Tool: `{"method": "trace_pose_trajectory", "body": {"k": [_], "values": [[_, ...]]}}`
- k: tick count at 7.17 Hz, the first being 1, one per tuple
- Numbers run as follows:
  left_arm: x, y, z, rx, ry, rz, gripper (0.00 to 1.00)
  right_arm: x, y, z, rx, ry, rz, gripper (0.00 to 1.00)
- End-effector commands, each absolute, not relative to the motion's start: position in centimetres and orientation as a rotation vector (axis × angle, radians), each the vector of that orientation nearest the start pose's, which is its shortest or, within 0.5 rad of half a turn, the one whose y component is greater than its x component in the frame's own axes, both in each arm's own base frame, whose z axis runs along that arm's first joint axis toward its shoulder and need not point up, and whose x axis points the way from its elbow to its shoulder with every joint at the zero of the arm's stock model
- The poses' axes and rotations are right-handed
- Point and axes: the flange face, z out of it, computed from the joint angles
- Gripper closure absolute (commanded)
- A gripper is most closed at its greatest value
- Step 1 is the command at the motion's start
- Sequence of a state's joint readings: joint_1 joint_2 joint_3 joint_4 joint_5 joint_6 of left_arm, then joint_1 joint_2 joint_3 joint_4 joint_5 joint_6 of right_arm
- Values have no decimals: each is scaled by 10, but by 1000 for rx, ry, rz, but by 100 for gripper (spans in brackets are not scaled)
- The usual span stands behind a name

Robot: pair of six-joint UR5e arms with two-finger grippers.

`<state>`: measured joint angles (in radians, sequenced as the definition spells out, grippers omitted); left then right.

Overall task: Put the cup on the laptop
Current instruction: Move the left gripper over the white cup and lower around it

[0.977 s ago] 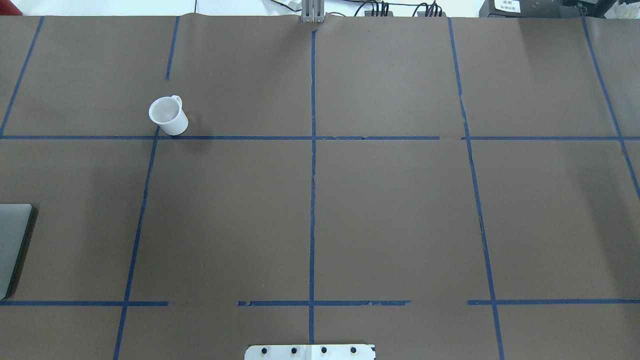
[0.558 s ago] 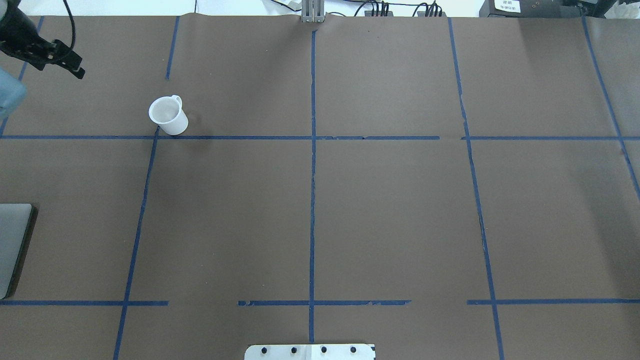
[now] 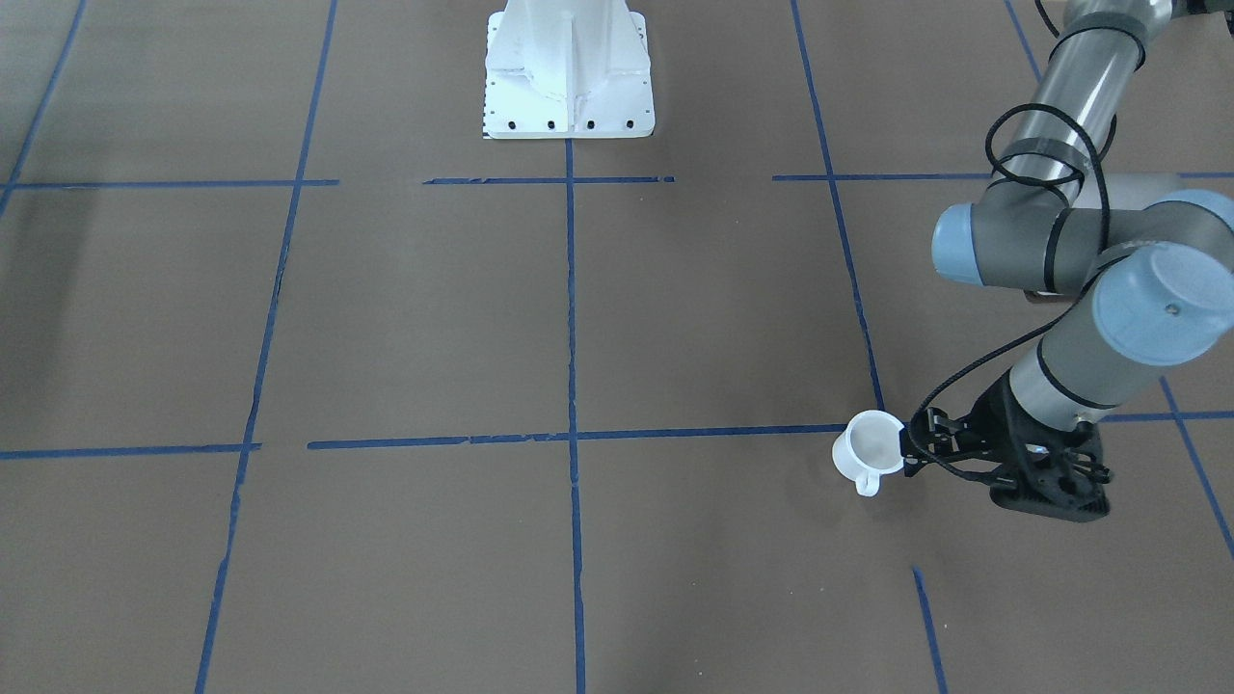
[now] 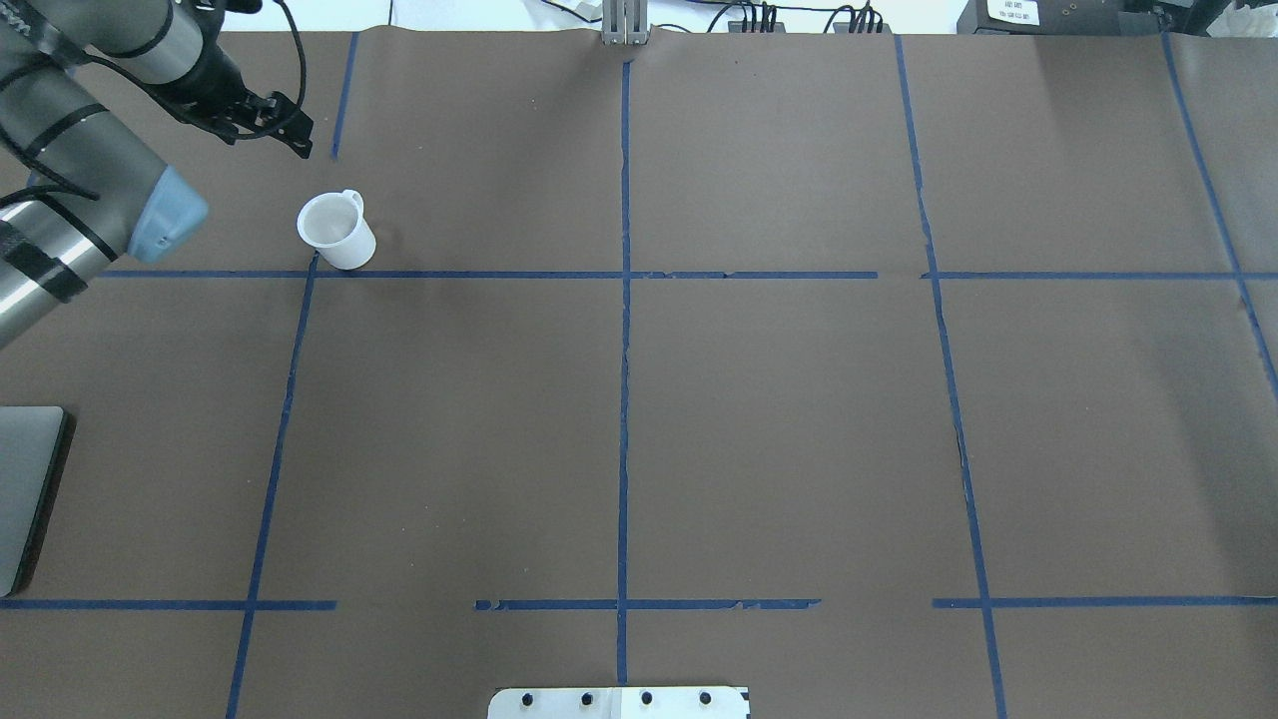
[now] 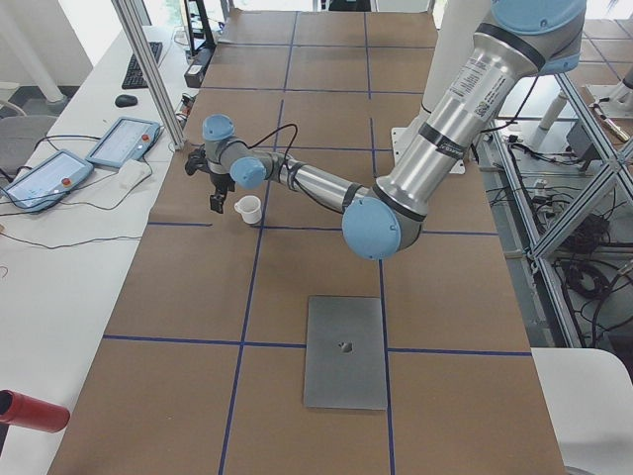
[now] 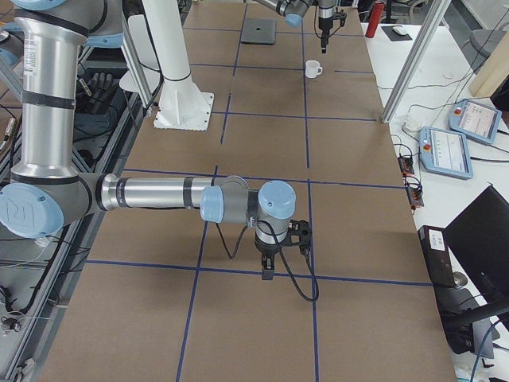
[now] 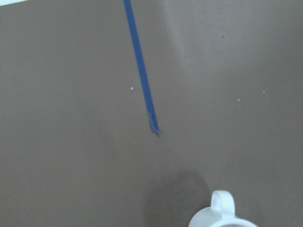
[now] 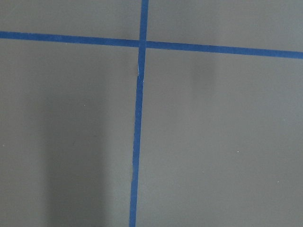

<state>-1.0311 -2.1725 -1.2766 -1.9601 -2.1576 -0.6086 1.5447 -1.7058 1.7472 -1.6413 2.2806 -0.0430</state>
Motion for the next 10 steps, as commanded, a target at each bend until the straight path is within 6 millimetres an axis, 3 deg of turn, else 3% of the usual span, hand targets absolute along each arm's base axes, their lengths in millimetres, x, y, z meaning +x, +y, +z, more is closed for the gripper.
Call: {"method": "trace_pose_trajectory", "body": {"k": [1,4,6,7,8,9,10], "values": [[365,-661,386,221,865,128,1,57,-434,646,-22,-710,-56,0],[394,-658,404,244,815,122,2,57,-434,646,-22,-710,-56,0],[402,-665,431,241,812,124,4,57,-434,646,-22,-710,-56,0],[404,-665,432,236,812,125,9,57,-434,646,-22,-710,-56,0],[407,-663,435,226,810,126,19,57,-434,646,-22,-710,-56,0],[407,-663,438,213,810,126,41,57,-434,646,-22,-710,-56,0],[407,-663,438,209,809,125,73,57,-434,646,-22,-710,-56,0]]}}
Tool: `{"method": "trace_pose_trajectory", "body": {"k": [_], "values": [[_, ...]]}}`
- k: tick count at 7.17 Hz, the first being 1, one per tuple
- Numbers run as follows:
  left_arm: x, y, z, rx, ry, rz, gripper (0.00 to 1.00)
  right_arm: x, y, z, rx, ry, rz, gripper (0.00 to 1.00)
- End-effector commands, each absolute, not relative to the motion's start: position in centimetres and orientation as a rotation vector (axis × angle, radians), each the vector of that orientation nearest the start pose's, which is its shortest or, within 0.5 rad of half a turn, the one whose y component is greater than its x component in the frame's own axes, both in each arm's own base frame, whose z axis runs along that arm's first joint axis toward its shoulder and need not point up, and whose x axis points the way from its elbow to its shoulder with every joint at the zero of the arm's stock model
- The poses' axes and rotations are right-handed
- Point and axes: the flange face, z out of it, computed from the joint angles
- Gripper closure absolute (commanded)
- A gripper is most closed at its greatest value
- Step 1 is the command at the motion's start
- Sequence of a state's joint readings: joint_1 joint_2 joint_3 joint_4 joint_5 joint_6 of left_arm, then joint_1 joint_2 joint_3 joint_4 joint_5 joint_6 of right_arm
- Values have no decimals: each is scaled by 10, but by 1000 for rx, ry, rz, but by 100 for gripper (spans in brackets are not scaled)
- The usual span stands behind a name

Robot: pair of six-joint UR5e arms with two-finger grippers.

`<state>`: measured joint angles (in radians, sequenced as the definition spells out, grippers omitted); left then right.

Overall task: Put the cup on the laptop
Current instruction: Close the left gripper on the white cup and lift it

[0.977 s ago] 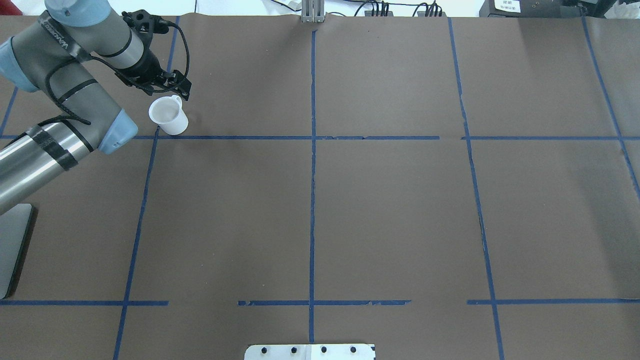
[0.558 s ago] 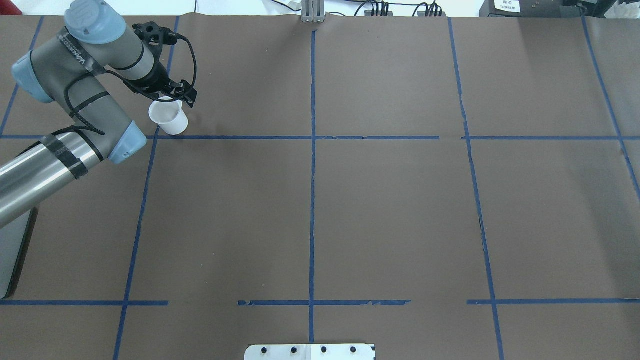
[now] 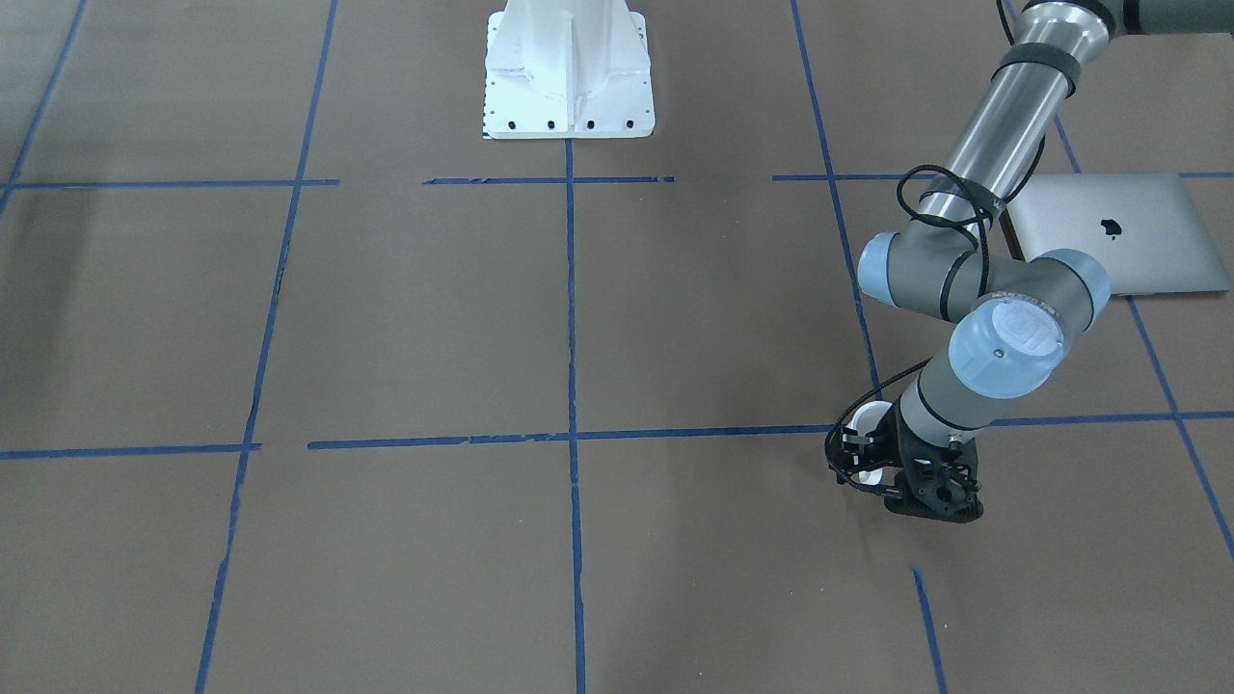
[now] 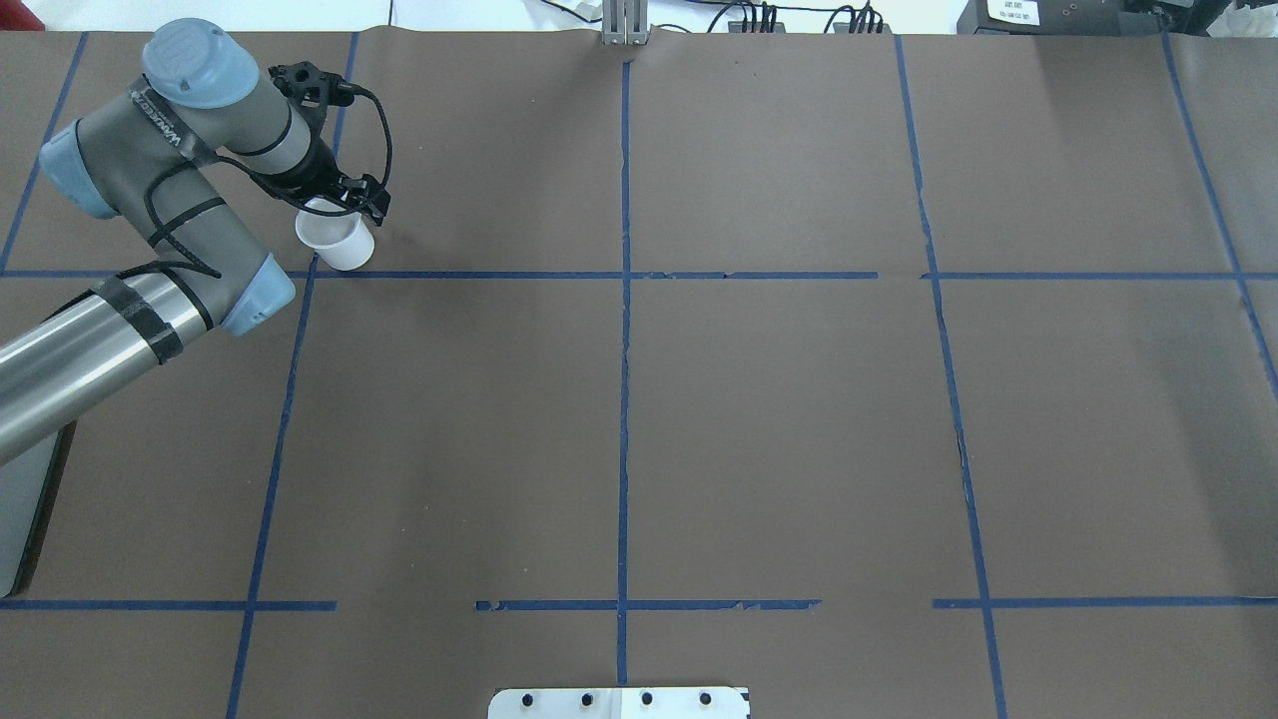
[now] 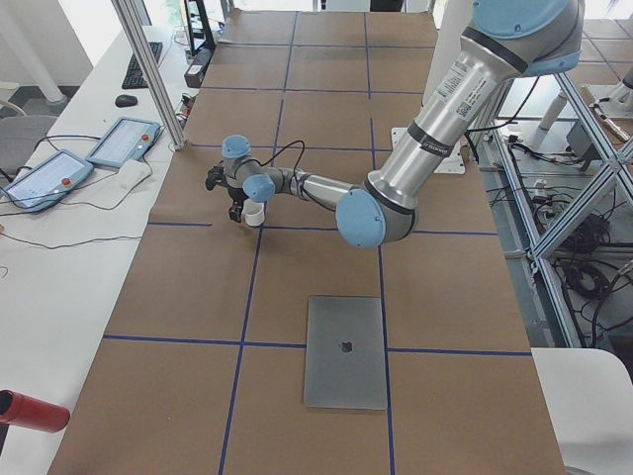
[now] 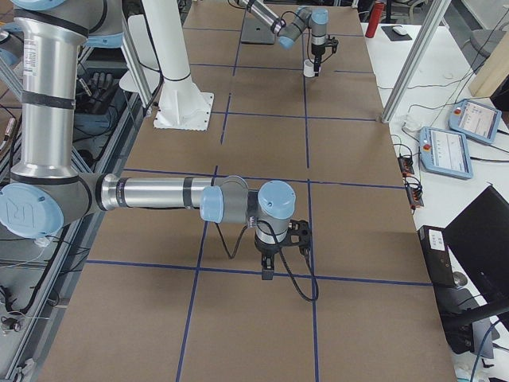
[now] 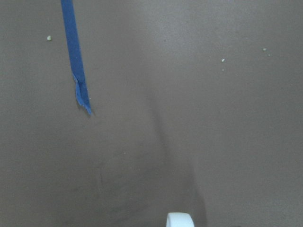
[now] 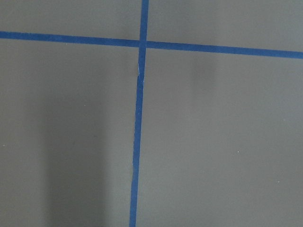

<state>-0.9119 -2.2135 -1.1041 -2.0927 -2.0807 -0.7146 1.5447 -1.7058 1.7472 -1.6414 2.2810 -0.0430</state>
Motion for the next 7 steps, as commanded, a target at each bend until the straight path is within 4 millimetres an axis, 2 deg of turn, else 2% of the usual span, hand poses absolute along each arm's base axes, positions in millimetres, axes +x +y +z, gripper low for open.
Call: {"method": "trace_pose_trajectory", "body": {"k": [1,2,4,5,6,7], "values": [[407,-662,440,200,813,128,88,57,-434,646,-22,-710,-56,0],[410,-656,440,141,858,148,100,57,-434,646,-22,-710,-56,0],[405,-657,440,96,866,142,100,57,-434,646,-22,-710,-56,0],[393,-665,438,105,868,127,100,57,-434,646,-22,-710,-56,0],[370,-677,433,92,874,95,100,57,-434,646,-22,-710,-56,0],[339,-690,414,108,882,60,100,57,-434,646,-22,-710,-56,0]]}}
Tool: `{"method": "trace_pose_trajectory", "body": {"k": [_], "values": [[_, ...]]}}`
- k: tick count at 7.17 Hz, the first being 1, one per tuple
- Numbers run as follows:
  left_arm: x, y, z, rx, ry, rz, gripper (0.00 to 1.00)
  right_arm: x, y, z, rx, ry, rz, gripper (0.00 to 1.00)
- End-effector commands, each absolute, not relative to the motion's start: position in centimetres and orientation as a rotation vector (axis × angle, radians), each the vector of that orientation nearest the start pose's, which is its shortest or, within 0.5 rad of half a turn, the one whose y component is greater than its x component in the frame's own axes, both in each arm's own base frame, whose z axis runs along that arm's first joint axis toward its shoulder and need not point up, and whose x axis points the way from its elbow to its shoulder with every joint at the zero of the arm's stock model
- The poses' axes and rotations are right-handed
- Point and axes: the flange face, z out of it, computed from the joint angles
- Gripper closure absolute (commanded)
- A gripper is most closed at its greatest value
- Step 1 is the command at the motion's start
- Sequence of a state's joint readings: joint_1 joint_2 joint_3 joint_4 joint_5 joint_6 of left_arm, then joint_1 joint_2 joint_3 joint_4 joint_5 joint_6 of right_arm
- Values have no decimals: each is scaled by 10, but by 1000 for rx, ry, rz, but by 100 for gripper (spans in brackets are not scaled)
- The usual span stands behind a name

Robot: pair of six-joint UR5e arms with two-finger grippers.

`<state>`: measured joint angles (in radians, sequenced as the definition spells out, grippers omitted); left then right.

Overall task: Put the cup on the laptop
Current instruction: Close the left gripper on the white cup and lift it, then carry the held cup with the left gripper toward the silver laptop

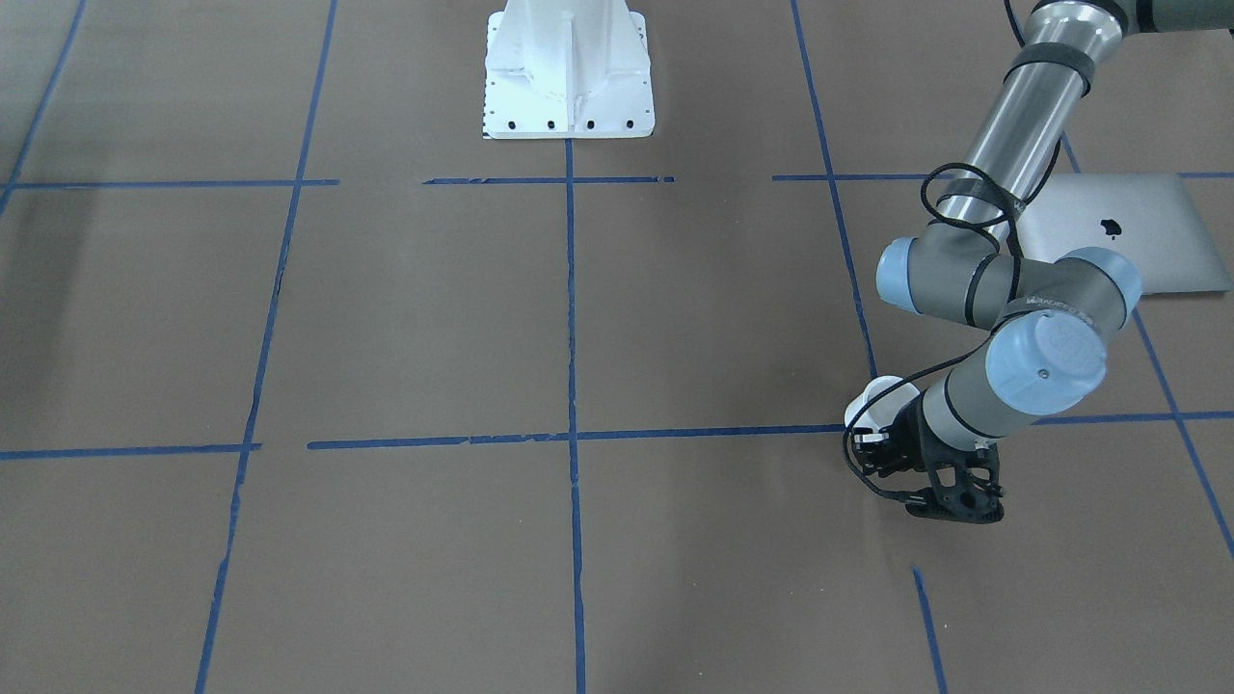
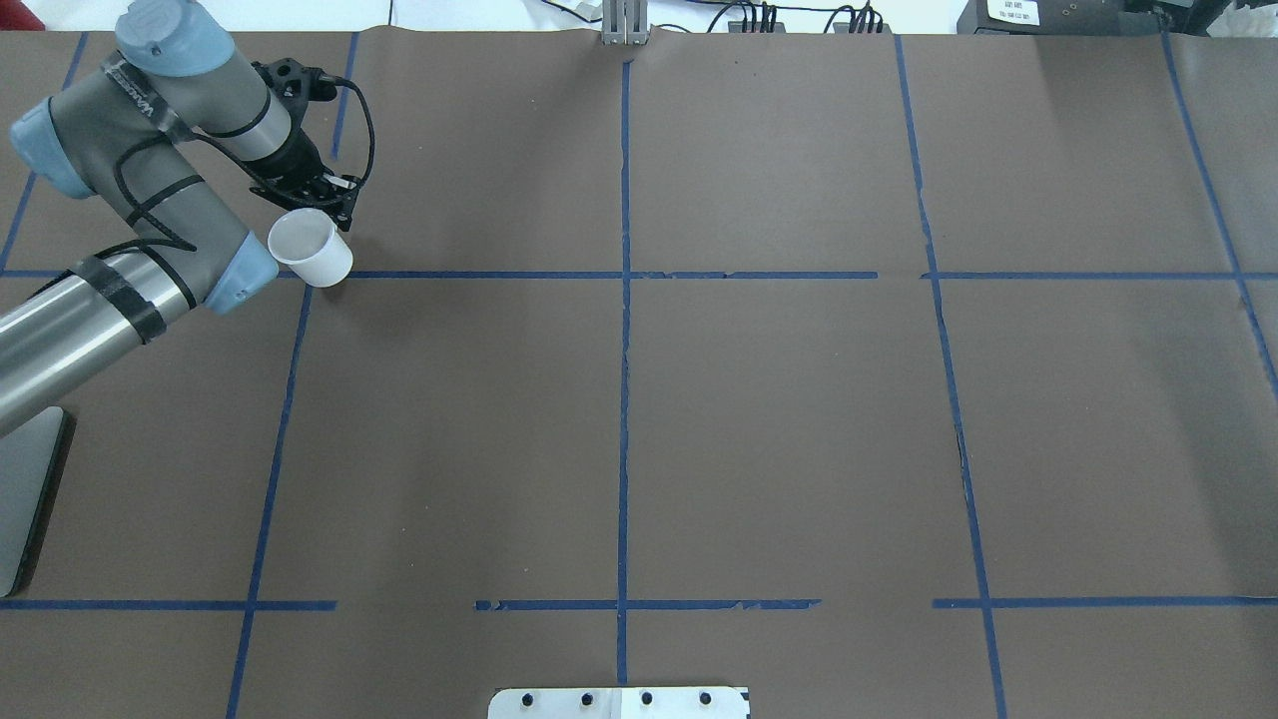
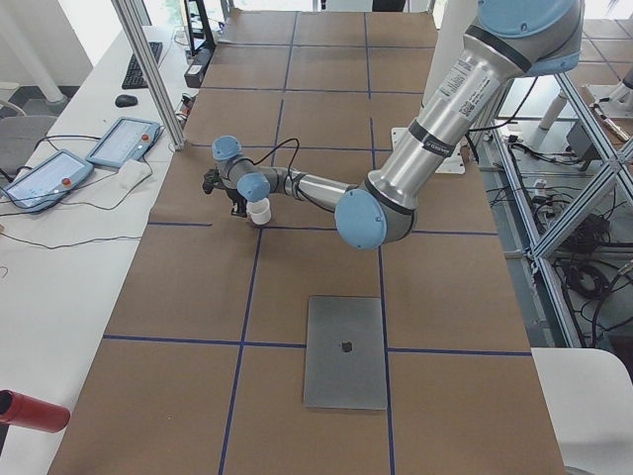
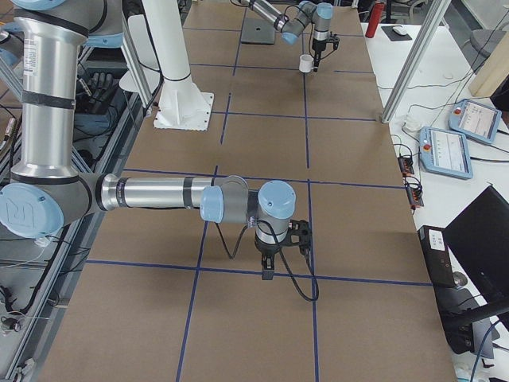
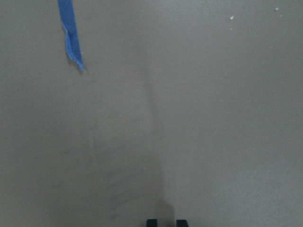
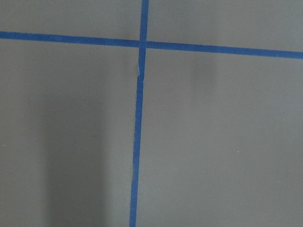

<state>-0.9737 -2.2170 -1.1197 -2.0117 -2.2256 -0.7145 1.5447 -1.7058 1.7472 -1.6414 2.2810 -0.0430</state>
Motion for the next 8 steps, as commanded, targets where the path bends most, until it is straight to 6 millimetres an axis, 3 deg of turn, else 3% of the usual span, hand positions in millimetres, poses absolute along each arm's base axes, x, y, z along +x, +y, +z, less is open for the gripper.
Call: {"method": "trace_pose_trajectory", "body": {"k": [1,3,4,6,8], "values": [[312,-698,398,119,877,25,100,57,-434,646,-22,-709,-56,0],[245,-709,376,154,860,-43,100,57,-434,646,-22,-710,-56,0],[216,-697,380,170,844,-20,100,57,-434,646,-22,-710,-56,0],[142,-663,384,214,789,62,100,57,-434,646,-22,-710,-56,0],[77,-608,420,249,741,155,100,57,-434,646,-22,-709,-56,0]]}}
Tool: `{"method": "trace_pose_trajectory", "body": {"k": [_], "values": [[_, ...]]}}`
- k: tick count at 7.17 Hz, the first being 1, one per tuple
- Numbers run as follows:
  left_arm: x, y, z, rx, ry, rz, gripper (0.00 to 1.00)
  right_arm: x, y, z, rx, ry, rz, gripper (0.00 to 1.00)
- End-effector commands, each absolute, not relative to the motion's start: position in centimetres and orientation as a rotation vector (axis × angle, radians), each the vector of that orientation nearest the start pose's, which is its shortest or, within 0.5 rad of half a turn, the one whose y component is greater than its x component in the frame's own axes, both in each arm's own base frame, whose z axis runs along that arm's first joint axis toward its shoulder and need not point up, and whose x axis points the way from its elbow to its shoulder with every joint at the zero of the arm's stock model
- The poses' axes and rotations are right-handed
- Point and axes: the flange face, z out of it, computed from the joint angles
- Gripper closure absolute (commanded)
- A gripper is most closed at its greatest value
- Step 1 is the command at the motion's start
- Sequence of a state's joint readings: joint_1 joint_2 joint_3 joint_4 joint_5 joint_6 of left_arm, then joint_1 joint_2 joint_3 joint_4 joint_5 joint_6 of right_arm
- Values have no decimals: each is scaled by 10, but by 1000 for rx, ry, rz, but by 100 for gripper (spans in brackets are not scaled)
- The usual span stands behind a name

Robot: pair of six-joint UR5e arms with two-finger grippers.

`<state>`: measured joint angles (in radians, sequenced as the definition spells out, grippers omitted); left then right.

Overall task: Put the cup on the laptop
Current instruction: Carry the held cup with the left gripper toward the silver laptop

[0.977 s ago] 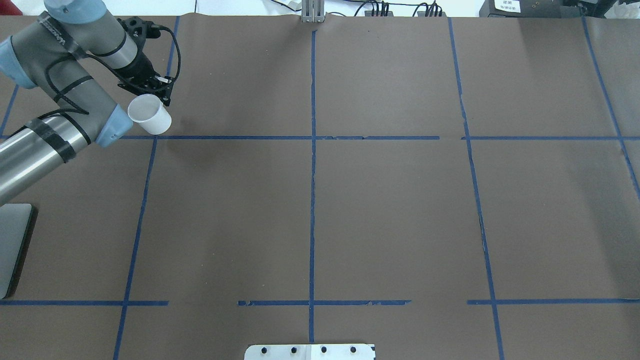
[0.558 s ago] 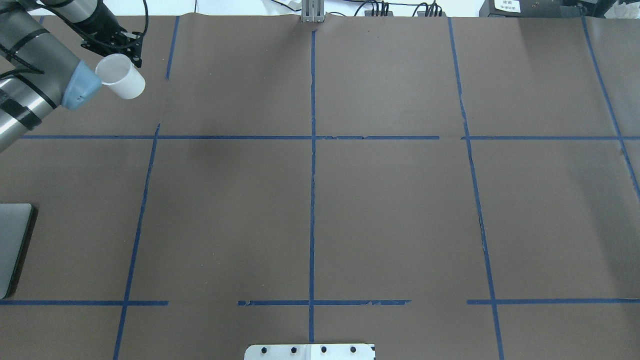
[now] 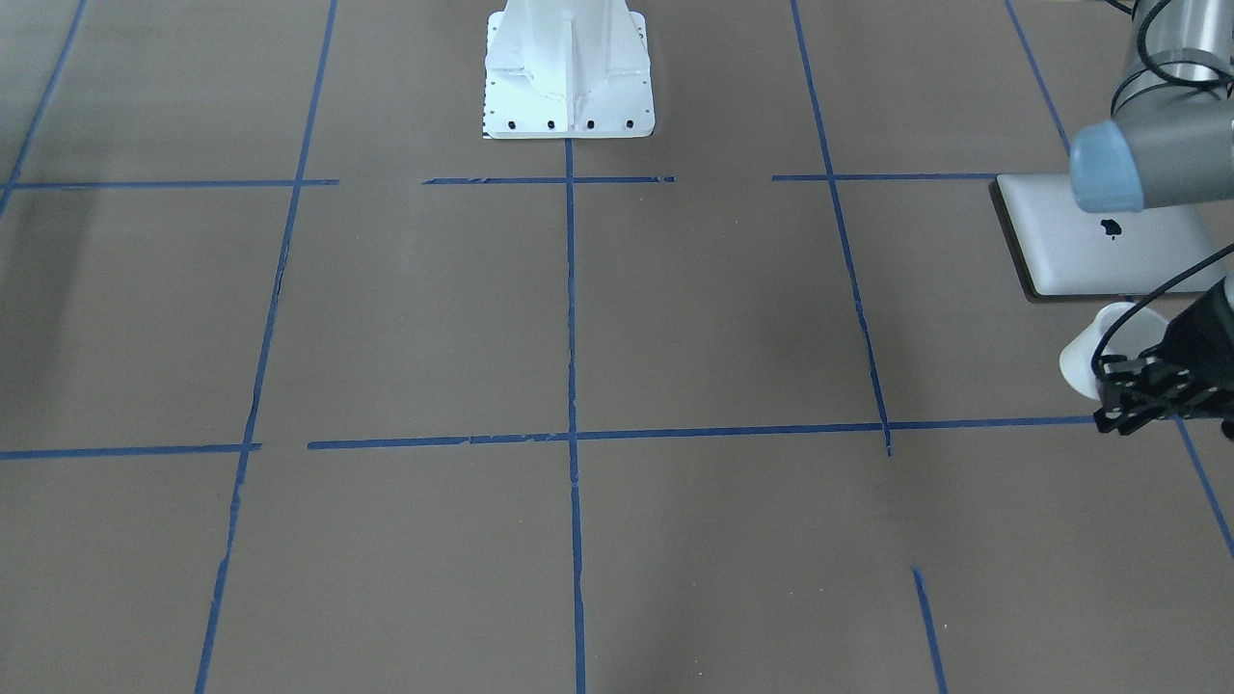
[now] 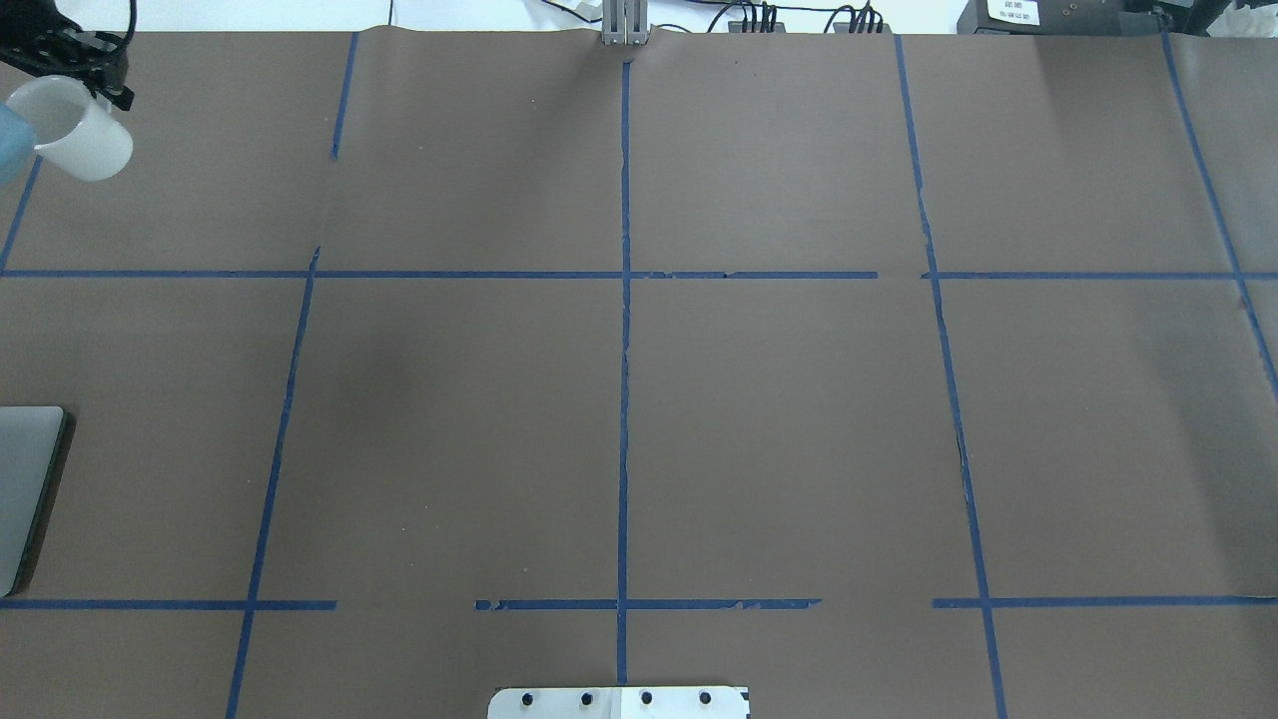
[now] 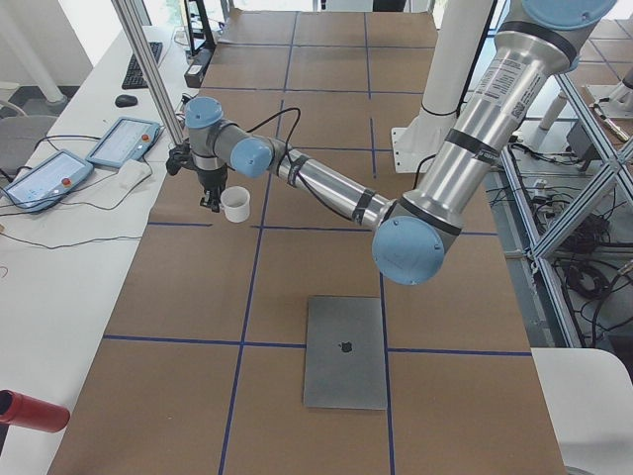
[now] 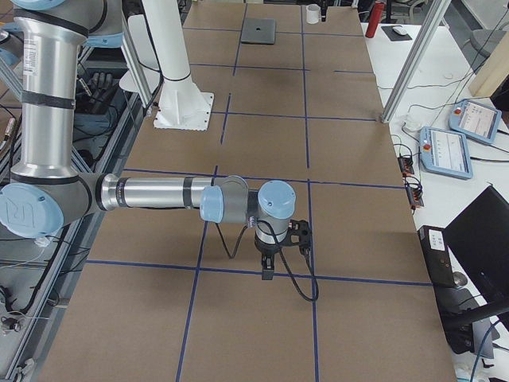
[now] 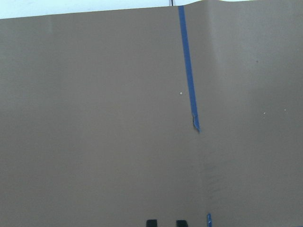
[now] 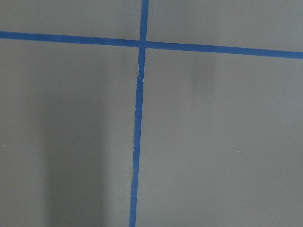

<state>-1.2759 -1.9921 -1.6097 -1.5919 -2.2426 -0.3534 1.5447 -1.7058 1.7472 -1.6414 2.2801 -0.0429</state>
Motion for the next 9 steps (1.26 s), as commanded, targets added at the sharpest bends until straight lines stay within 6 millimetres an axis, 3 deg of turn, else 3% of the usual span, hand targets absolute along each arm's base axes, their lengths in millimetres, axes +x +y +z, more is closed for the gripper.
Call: {"method": "trace_pose_trajectory", "body": {"k": [1,2,3,5,7,9], "values": [[51,-580,453,251,722,204,100,57,-434,646,-22,-710,-56,0],[25,-554,493,230,705,220,100,57,-434,646,-22,-710,-56,0],[19,-532,521,189,701,204,100,57,-434,646,-22,-710,-56,0],[13,-485,574,127,718,124,100,57,-434,646,-22,-710,-56,0],[9,-445,633,204,756,-1,100,57,-434,646,-22,-710,-56,0],[10,-419,669,211,766,-45,100,57,-434,646,-22,-709,-56,0]]}}
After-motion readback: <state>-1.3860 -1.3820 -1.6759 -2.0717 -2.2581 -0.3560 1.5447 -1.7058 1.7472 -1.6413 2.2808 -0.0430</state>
